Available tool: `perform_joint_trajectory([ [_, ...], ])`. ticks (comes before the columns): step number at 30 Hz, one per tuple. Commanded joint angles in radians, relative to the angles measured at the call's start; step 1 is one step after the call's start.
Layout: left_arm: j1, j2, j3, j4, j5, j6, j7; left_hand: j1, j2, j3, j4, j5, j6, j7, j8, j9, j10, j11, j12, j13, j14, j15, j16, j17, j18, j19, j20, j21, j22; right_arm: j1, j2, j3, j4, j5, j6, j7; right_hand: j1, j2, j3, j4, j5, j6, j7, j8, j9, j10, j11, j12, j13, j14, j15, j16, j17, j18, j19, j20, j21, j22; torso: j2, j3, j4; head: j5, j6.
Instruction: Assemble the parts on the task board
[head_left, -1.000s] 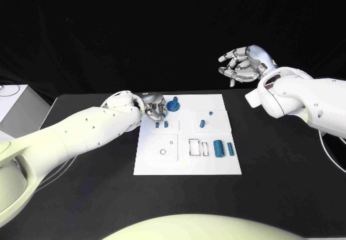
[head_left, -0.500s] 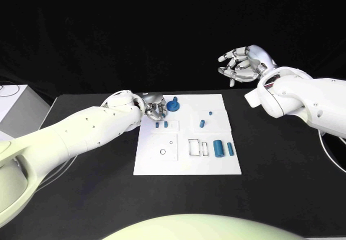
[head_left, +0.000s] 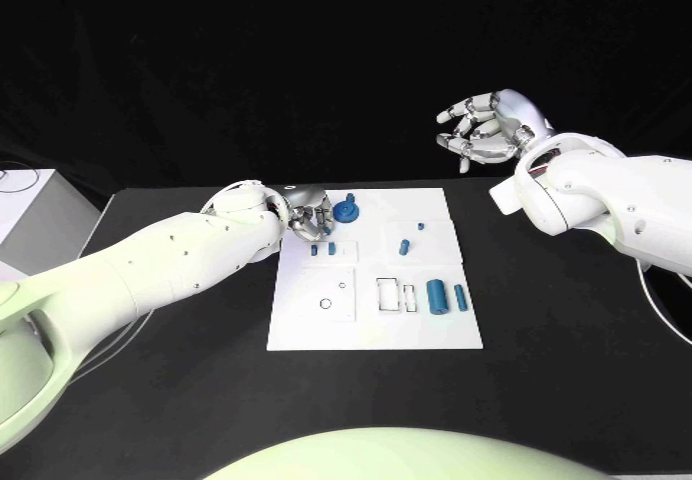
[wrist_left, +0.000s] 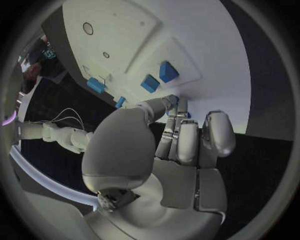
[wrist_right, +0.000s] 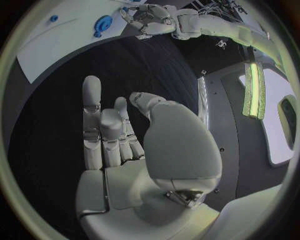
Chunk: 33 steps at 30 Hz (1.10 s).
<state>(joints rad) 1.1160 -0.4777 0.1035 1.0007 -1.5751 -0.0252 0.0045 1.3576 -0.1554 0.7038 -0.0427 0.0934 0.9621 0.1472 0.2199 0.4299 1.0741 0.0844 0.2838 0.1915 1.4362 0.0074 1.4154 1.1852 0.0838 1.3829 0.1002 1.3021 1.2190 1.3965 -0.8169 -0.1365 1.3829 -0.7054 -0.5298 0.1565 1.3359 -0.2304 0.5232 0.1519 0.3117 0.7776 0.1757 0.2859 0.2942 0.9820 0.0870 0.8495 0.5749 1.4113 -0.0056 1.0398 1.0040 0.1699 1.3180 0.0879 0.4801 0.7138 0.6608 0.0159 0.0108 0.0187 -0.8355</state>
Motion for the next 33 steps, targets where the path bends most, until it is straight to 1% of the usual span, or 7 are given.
perform_joint_trajectory([
  [1,-0.003,-0.003,-0.002,0.003,0.001,0.008,-0.003,-0.008,-0.004,0.002,-0.006,-0.003,-0.011,0.004,-0.009,-0.005,-0.003,0.004,-0.008,-0.002,-0.003,0.005,0.000,-0.001,0.004,-0.008,0.003,-0.004,-0.001,0.000,-0.001,0.000,0.000,-0.007,0.010,0.007,-0.009,0.002,0.001,-0.001,0.005,0.000,-0.002,0.006,0.000,0.002,-0.007,-0.007,-0.001,0.005,-0.001,0.002,0.001,0.012,0.009,0.002,-0.002,-0.001,0.001,0.0001,-0.0014,0.000,0.000],
  [9,-0.003,-0.005,-0.002,0.005,0.001,-0.008,-0.003,-0.010,-0.007,0.004,-0.007,-0.003,-0.023,0.006,-0.019,-0.010,-0.005,0.006,-0.017,-0.003,-0.005,0.006,-0.001,-0.004,0.004,-0.009,0.004,-0.005,-0.002,0.000,-0.001,0.000,0.000,-0.007,0.010,0.007,-0.009,0.002,0.001,-0.001,0.005,0.000,-0.002,0.006,0.000,0.002,-0.007,-0.007,-0.001,0.005,-0.001,0.002,0.001,0.012,0.009,0.002,-0.002,-0.001,0.000,0.0002,-0.0003,0.000,-0.001],
  [13,-0.003,-0.007,-0.002,0.005,0.001,-0.010,-0.005,-0.014,-0.015,0.009,-0.009,-0.003,-0.056,0.002,-0.044,-0.023,-0.011,0.010,-0.037,-0.006,-0.008,0.010,-0.001,-0.010,0.005,-0.012,0.007,-0.007,-0.005,0.000,-0.001,0.000,0.000,-0.007,0.010,0.007,-0.009,0.002,0.001,-0.001,0.005,0.000,-0.002,0.006,0.000,0.002,-0.007,-0.007,-0.001,0.005,-0.001,0.002,0.001,0.012,0.009,0.002,-0.002,-0.001,0.000,0.0002,0.0000,-0.001,0.000],
  [22,-0.003,-0.009,-0.002,0.006,0.001,-0.013,-0.011,-0.023,-0.025,0.010,-0.006,-0.003,-0.090,-0.010,-0.068,-0.037,-0.021,0.016,-0.056,-0.009,-0.013,0.015,-0.004,-0.020,0.007,-0.017,0.012,-0.013,-0.013,0.000,-0.001,0.000,-0.001,-0.007,0.011,0.006,-0.010,0.002,0.001,-0.001,0.006,-0.001,-0.002,0.006,0.000,0.003,-0.007,-0.008,-0.003,0.005,-0.001,0.000,0.002,0.012,0.011,0.001,-0.005,-0.003,0.000,0.0002,-0.0002,0.000,-0.001],
  [33,-0.003,-0.013,-0.002,0.009,0.002,-0.026,-0.015,-0.025,-0.028,0.012,-0.005,-0.003,-0.112,-0.011,-0.082,-0.045,-0.020,0.017,-0.062,-0.008,-0.014,0.017,-0.003,-0.023,0.007,-0.018,0.014,-0.014,-0.013,0.000,0.000,0.000,-0.003,-0.007,0.012,0.006,-0.009,0.002,0.001,-0.002,0.006,-0.001,-0.002,0.006,0.000,0.003,-0.007,-0.008,-0.004,0.005,-0.001,0.000,0.003,0.012,0.011,0.001,-0.006,-0.004,0.000,0.0005,-0.0004,0.000,-0.001],
])
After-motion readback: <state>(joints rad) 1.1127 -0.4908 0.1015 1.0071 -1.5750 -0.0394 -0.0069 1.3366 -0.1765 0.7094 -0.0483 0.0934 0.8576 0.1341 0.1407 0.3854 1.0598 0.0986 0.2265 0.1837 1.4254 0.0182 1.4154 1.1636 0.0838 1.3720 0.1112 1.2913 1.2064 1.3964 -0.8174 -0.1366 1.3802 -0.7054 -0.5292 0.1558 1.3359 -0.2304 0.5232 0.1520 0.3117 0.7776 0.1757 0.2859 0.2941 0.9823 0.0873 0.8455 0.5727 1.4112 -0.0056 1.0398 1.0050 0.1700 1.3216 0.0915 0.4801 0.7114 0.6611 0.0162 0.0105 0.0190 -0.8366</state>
